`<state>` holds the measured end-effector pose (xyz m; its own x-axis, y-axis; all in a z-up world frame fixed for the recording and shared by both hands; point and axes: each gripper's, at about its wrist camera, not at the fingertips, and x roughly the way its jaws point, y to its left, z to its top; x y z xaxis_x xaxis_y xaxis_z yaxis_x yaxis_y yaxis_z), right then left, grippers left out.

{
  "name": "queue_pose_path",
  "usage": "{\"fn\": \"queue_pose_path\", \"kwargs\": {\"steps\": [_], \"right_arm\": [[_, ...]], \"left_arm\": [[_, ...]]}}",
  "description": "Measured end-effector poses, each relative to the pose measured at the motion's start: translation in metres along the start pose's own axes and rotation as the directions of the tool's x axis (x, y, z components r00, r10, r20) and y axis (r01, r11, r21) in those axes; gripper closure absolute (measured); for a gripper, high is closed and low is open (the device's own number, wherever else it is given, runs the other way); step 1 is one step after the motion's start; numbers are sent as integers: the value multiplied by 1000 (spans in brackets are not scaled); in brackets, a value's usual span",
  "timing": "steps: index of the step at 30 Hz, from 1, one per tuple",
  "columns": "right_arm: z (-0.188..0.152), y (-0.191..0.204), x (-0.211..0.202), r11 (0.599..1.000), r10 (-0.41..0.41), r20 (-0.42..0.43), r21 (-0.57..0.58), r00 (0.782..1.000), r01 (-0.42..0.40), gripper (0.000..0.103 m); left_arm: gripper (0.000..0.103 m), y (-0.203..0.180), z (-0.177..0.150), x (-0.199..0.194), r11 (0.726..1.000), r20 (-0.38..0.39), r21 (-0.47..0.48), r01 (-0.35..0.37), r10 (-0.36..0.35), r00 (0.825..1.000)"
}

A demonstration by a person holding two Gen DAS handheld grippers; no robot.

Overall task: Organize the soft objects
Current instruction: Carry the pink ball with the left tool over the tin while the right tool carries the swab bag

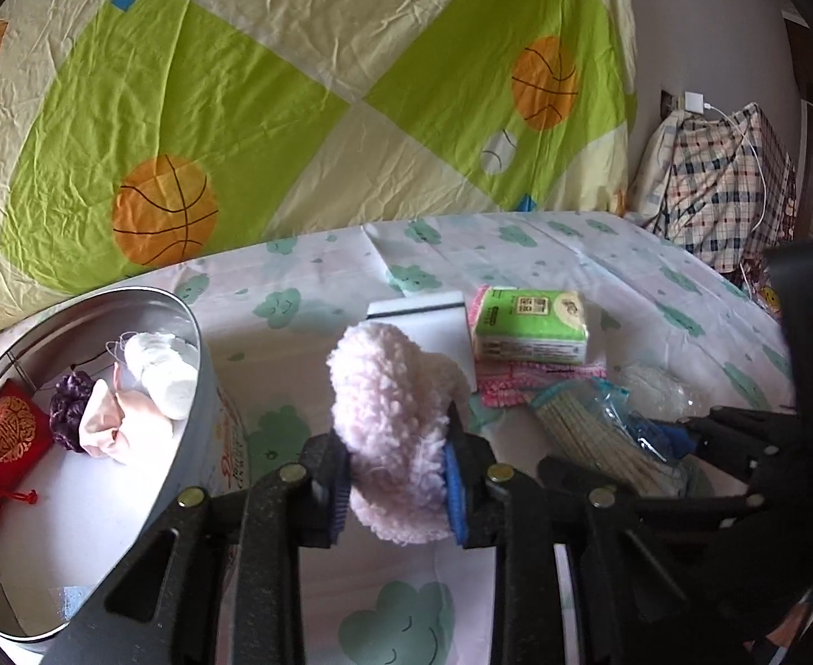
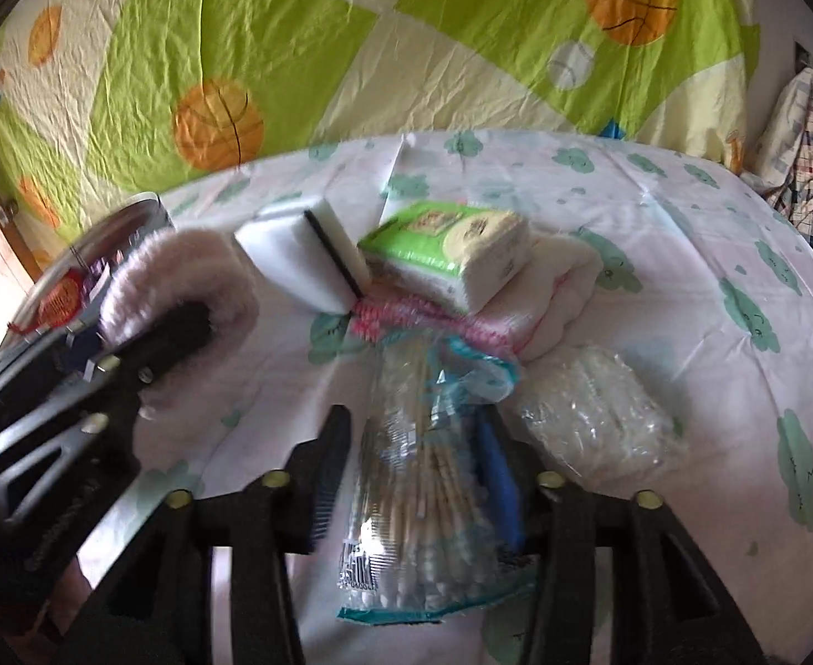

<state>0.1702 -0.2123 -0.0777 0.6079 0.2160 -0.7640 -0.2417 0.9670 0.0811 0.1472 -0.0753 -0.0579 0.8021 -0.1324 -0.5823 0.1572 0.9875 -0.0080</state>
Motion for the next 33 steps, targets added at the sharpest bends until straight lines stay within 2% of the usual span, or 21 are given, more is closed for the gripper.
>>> {"fn": "queue_pose_path", "kwargs": {"steps": [2, 3, 6, 9, 15, 20, 27, 33], "right_arm": [[-1, 5, 2, 1000, -10, -10, -26, 1000, 10, 42], [-1, 5, 2, 1000, -12, -9, -28, 1000, 12, 44], [-1, 3, 0, 1000, 14, -2, -21, 1000, -14, 61], [-2, 2, -4, 999, 40, 16, -17, 999, -40, 66], [-6, 7, -27, 995, 101, 132, -40, 986, -97, 67], [-9, 11, -45, 995, 93, 229, -56, 969, -83, 67], [-11, 13, -59, 996, 74, 308, -72, 949, -54, 67], [-15, 12, -72, 997, 64, 380, -62, 923, -44, 67]], "left_arm": [[77, 2, 0, -3, 1000, 13, -11, 5, -5, 1000], [77, 3, -1, -5, 1000, 19, -15, 5, -5, 1000], [77, 5, -3, -11, 1000, 48, -26, 2, -1, 999], [77, 7, -4, -19, 999, 81, -38, -5, 8, 997], [77, 11, -7, -31, 999, 141, -50, -19, 26, 990], [77, 15, -8, -35, 998, 155, -62, -20, 30, 988], [77, 19, -10, -41, 996, 180, -86, -27, 42, 983], [77, 24, -14, -47, 993, 201, -108, -44, 65, 977]]}}
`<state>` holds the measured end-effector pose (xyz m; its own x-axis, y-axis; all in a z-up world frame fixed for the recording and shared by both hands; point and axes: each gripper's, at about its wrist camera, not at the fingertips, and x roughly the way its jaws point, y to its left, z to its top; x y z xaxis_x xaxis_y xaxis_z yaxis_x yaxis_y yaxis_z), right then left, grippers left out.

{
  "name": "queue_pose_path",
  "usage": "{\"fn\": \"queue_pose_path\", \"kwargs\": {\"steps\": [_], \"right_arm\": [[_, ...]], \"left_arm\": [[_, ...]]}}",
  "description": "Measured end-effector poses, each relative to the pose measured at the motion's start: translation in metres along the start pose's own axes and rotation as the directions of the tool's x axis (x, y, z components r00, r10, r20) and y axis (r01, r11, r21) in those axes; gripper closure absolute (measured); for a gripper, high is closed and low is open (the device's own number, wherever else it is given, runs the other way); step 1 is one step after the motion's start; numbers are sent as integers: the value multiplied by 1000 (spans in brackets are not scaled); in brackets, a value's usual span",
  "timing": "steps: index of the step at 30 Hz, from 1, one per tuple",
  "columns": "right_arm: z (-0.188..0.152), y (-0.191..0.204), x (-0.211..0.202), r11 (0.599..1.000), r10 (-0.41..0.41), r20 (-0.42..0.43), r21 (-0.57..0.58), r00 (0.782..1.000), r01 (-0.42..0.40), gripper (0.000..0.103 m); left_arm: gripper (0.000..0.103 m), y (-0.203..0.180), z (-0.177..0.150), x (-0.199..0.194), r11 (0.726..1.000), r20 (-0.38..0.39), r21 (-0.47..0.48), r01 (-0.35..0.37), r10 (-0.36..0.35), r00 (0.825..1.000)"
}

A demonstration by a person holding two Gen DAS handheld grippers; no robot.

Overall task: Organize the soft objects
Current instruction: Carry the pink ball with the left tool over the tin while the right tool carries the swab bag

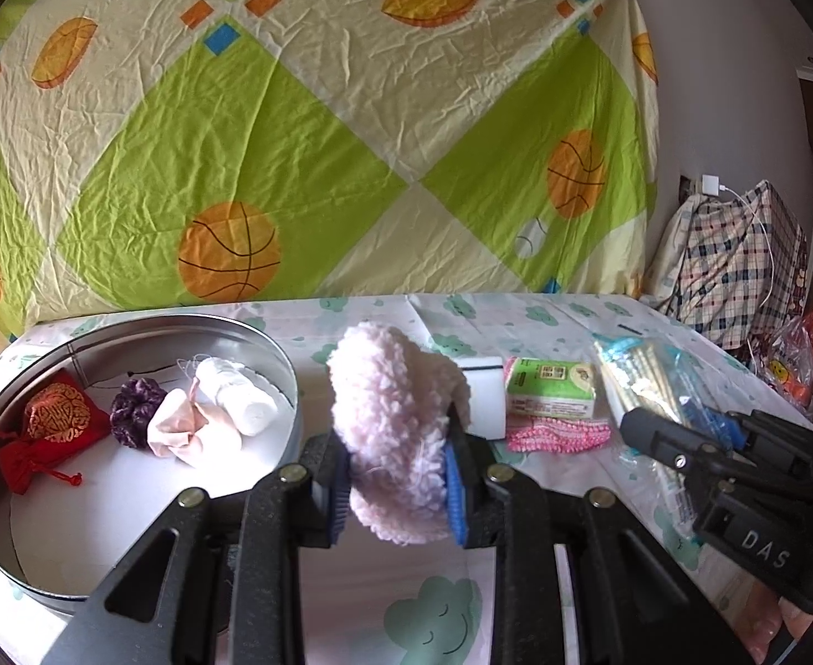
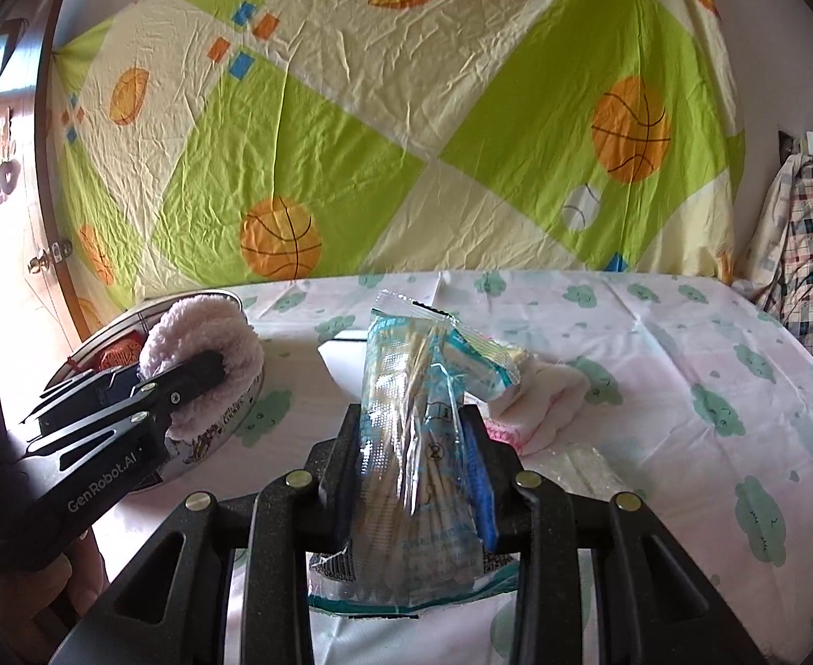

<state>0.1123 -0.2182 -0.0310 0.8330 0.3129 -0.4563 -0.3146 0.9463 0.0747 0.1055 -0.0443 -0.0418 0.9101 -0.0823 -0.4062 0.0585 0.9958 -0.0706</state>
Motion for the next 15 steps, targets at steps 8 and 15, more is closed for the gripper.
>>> {"fn": "queue_pose_path", "kwargs": {"steps": [8, 15], "right_arm": [[-1, 4, -13, 1000, -18, 80, -2, 997, 18, 67], [-2, 9, -25, 999, -32, 153, -5, 988, 33, 67]], "left_arm": [[77, 4, -1, -6, 1000, 26, -5, -19, 20, 999], [77, 8, -2, -13, 999, 49, -8, -43, 44, 998]]}}
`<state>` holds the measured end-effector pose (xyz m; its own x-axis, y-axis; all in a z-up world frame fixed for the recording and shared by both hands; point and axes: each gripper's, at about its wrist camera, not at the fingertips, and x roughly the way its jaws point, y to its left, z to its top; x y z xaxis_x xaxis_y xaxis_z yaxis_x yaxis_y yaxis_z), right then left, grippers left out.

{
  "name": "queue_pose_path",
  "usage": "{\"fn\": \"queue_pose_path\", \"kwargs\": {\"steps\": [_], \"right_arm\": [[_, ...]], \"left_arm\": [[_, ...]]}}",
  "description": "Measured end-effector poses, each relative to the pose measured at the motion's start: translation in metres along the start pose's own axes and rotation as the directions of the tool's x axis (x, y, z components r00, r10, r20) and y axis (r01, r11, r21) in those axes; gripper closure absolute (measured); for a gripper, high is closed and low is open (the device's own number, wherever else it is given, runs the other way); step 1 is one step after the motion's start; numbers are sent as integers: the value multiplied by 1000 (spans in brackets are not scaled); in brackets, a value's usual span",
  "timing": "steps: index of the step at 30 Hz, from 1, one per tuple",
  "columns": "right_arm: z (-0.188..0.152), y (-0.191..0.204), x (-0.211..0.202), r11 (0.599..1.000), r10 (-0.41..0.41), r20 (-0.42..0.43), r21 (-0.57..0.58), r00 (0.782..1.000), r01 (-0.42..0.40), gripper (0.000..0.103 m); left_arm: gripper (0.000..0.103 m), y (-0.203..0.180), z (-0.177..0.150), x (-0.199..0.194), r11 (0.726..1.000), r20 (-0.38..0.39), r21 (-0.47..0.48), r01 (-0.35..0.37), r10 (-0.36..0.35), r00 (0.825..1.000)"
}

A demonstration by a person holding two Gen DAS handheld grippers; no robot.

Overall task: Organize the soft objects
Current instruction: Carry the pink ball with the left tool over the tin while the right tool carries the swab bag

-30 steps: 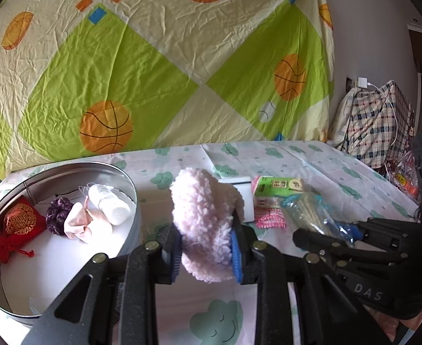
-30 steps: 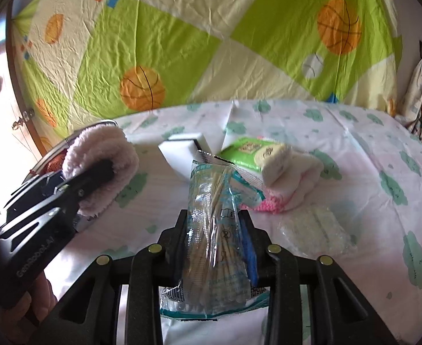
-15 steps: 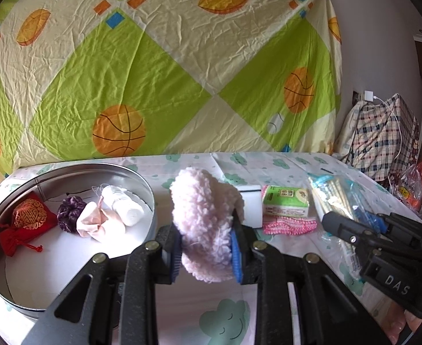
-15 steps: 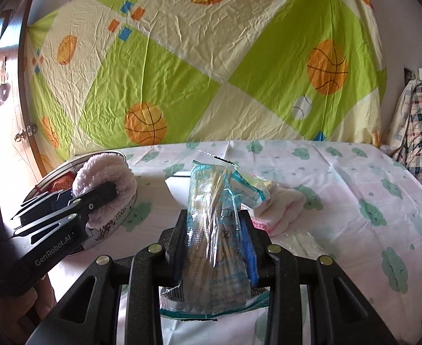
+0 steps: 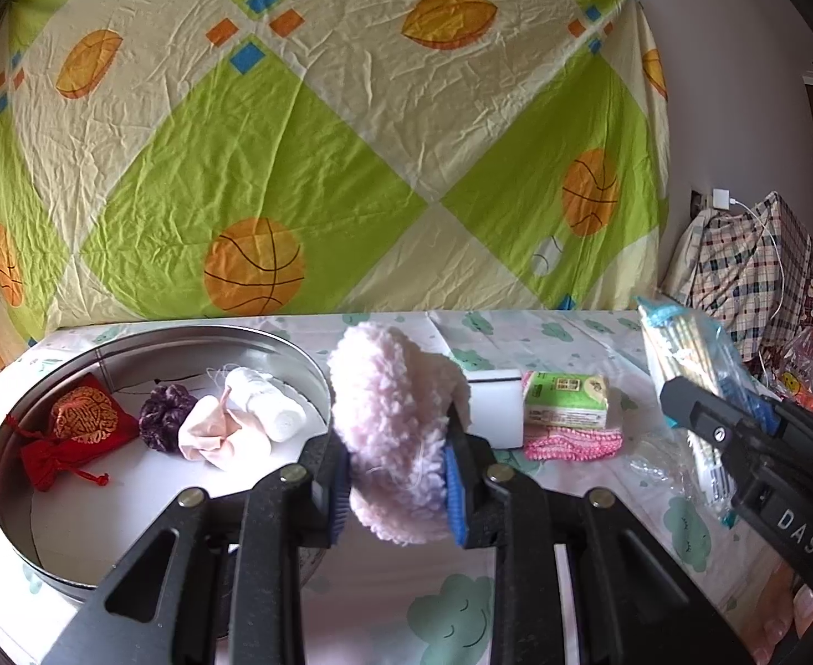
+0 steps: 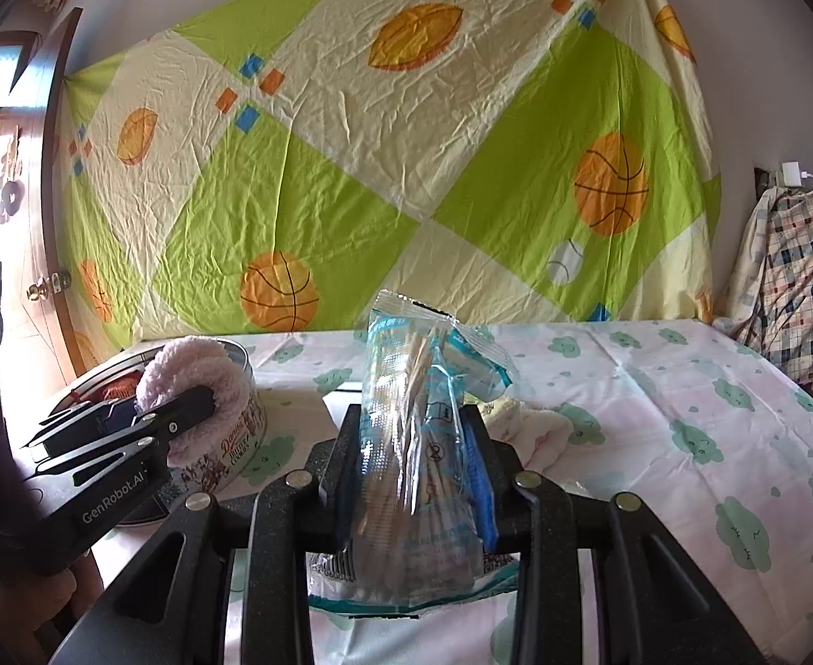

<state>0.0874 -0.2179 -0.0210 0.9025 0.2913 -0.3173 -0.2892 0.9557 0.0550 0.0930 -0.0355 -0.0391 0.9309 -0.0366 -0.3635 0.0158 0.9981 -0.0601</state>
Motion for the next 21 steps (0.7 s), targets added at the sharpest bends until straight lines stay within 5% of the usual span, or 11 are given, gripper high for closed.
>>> {"fn": "queue_pose_path", "kwargs": {"steps": [21], "right_arm": [[0, 32, -3, 997, 66, 43, -36, 997, -64, 67]], "left_arm": [[77, 30, -5, -22, 997, 36, -46, -56, 58, 998]]}}
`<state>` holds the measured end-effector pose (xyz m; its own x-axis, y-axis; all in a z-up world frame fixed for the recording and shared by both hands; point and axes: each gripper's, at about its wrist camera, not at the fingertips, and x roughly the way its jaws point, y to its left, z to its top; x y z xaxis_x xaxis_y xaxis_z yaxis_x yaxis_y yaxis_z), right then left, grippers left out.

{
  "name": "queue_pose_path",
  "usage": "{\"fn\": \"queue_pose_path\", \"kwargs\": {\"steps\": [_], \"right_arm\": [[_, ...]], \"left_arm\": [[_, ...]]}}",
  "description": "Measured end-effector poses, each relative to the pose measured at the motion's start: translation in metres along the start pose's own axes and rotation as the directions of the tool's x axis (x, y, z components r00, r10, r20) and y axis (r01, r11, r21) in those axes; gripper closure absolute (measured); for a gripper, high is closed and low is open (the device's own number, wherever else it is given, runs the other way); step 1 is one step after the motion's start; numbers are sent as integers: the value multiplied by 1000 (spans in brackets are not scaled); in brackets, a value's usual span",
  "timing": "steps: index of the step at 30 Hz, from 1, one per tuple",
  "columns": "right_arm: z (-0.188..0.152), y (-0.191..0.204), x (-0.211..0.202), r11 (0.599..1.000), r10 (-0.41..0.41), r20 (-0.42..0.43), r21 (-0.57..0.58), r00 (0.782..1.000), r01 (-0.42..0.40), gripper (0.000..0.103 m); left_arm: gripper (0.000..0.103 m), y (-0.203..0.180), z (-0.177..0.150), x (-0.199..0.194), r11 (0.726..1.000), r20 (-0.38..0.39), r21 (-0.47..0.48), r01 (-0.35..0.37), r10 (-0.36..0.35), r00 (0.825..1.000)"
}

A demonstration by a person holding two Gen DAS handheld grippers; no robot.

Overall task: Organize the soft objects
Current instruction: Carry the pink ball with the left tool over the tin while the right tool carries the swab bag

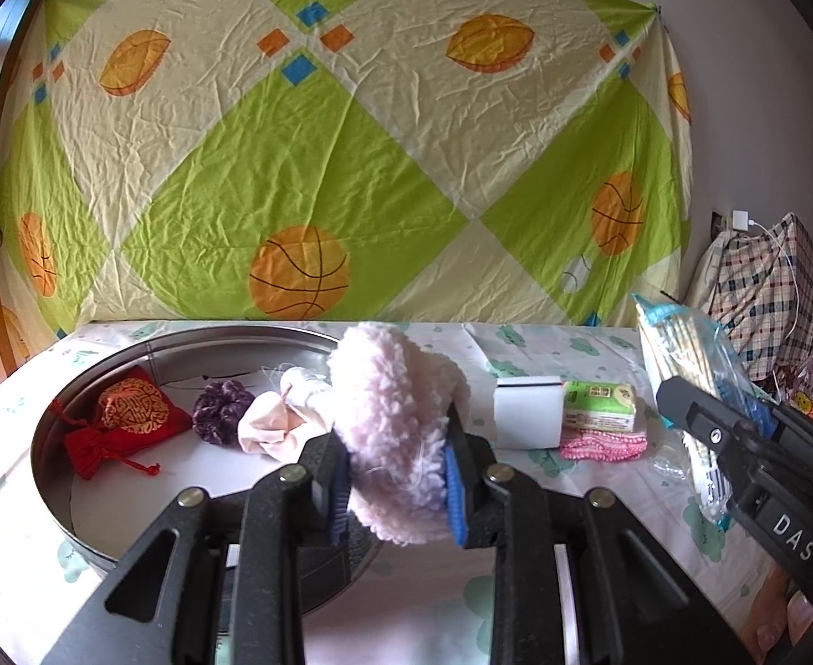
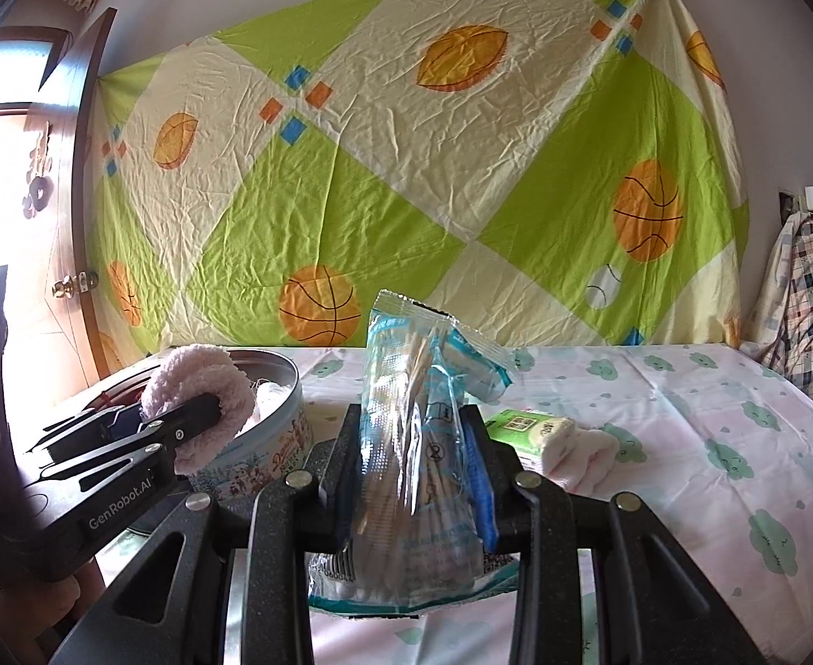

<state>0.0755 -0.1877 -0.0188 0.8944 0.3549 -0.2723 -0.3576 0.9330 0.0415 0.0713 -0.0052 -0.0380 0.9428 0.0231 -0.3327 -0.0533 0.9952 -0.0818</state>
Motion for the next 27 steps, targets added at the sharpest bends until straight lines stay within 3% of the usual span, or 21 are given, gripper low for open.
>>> {"fn": "queue_pose_path", "kwargs": {"steps": [27], "right_arm": [[2, 48, 16, 994, 82, -5, -66, 997, -82, 67]], "left_arm": [[77, 41, -2, -16, 998, 28, -39, -54, 55, 998]]}}
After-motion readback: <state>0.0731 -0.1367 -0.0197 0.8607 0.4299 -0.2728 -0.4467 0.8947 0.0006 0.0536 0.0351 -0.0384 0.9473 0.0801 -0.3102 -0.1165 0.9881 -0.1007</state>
